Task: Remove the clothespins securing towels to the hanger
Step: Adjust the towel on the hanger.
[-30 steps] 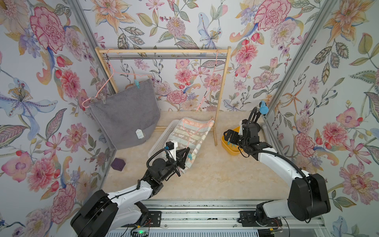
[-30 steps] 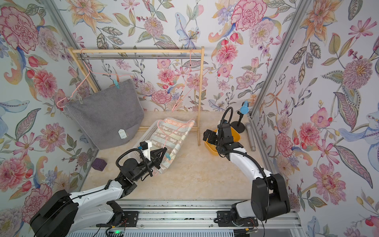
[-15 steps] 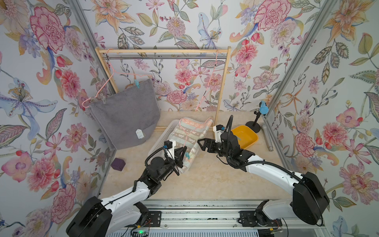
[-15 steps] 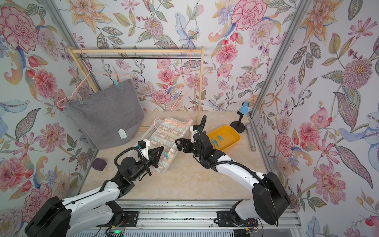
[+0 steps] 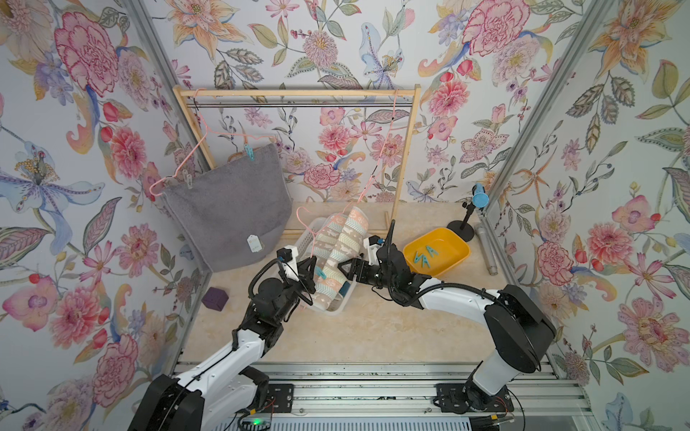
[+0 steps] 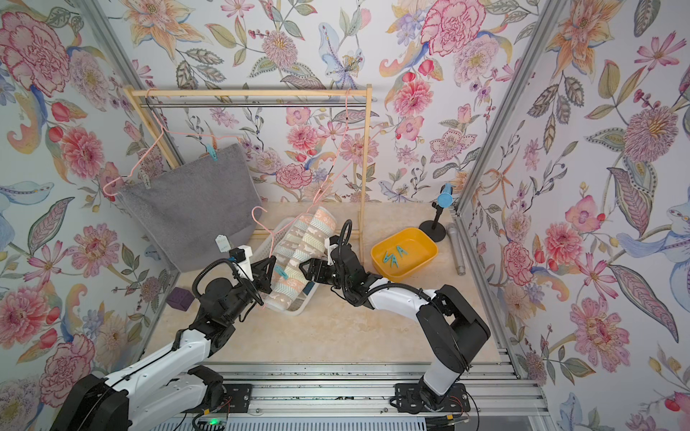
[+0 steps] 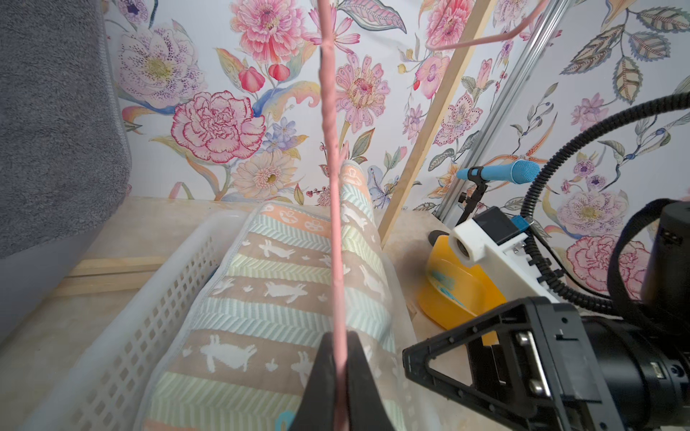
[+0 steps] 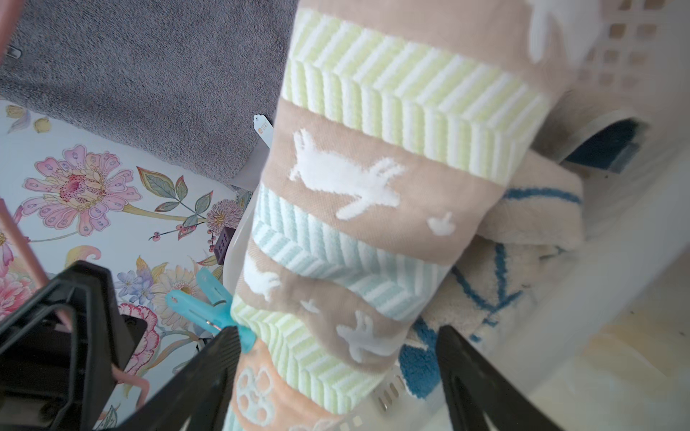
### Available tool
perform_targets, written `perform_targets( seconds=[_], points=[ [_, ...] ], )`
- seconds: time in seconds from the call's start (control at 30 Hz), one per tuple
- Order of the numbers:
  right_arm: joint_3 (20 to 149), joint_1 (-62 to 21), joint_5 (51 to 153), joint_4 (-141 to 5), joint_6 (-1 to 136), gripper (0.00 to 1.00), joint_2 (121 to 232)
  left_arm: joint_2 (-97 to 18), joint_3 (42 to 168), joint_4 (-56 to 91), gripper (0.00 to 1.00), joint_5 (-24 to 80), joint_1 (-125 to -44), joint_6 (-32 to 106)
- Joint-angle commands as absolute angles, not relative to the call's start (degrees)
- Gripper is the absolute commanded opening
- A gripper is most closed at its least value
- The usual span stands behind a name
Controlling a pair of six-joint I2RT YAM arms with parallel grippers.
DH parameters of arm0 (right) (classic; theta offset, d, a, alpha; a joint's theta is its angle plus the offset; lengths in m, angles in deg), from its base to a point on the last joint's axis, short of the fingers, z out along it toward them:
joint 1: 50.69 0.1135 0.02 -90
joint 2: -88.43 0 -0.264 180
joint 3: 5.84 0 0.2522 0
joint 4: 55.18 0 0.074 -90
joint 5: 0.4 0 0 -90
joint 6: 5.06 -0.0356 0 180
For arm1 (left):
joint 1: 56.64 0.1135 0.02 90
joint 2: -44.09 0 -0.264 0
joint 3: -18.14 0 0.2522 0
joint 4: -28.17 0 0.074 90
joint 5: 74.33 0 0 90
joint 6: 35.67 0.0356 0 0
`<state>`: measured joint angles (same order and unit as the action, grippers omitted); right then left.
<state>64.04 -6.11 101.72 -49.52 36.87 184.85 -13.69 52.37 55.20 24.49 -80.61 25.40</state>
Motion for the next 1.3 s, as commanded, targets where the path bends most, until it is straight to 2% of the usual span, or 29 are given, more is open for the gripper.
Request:
perform_targets(
  seconds=[0.0, 0.33, 0.6, 0.93, 1.27],
  points=[
    [68.28, -5.53, 103.65, -47.78, 36.01, 0.83, 186.53, -12.42, 54.68, 54.71, 0.00, 24.77, -77.89, 25.89],
    [79.15, -4.48, 103.30, -57.95, 38.66, 0.69, 194.29, -12.26, 57.08, 54.70, 0.00, 26.25, -69.94, 26.18],
    [83.80, -3.69, 101.81, -62.91, 41.65, 0.68, 196.73, -13.83, 60.39, 56.94, 0.00, 28.18, -63.86, 24.54],
    [91.26, -4.36, 100.62, -68.65, 42.49, 0.68, 203.75, -16.27, 57.13, 70.50, 0.00, 35.62, -64.06, 14.71],
    [98.79, -4.52, 102.90, -70.24, 41.26, 0.67, 211.17, -16.40, 54.07, 73.42, 0.00, 34.67, -69.32, 13.42]
  ],
)
